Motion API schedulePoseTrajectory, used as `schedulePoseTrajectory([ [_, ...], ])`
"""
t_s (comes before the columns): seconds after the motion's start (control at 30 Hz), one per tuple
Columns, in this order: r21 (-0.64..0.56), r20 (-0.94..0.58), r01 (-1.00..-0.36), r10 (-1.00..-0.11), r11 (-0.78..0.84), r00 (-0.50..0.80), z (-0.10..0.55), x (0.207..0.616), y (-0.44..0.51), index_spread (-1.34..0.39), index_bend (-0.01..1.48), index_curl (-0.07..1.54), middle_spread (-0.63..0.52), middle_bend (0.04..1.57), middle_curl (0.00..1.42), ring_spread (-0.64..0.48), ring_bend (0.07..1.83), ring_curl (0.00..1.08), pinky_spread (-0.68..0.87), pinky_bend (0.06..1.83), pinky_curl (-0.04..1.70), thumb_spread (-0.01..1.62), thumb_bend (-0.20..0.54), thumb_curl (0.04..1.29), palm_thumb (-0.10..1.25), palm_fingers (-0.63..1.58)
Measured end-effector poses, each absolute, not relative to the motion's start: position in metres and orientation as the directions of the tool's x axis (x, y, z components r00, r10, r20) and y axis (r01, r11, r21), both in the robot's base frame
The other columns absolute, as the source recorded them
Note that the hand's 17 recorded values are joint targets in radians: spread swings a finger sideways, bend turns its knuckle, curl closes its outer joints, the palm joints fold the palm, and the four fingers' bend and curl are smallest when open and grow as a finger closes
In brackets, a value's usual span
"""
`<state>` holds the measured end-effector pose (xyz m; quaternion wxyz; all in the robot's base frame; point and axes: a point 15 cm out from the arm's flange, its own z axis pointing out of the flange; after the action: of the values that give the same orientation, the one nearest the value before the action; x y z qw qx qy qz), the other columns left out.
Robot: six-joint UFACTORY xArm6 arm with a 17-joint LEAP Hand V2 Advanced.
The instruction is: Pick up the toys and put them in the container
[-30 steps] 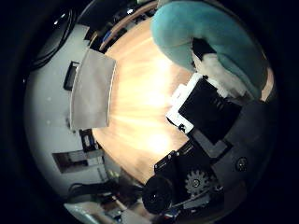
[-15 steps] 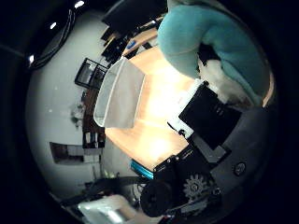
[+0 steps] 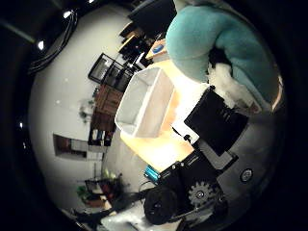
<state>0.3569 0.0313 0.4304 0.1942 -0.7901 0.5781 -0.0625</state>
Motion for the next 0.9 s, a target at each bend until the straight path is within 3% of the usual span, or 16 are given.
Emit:
schedulePoseTrajectory([
  [0.47, -0.337, -0.153, -0.84, -0.855, -0.426, 0.495, 0.45, 0.384, 0.127, -0.55, 0.59, 1.01, -0.38, 0.87, 0.84, -0.27, 1.29, 0.6, -0.41, 1.33, 0.48, 0.95, -0.011, 0.81, 1.05, 1.12],
  [0.9, -0.351, -0.149, -0.755, -0.763, -0.554, 0.629, 0.468, 0.399, 0.201, -0.56, 0.58, 1.04, -0.38, 0.86, 0.86, -0.28, 1.28, 0.61, -0.41, 1.32, 0.5, 0.95, -0.012, 0.82, 1.05, 1.12],
])
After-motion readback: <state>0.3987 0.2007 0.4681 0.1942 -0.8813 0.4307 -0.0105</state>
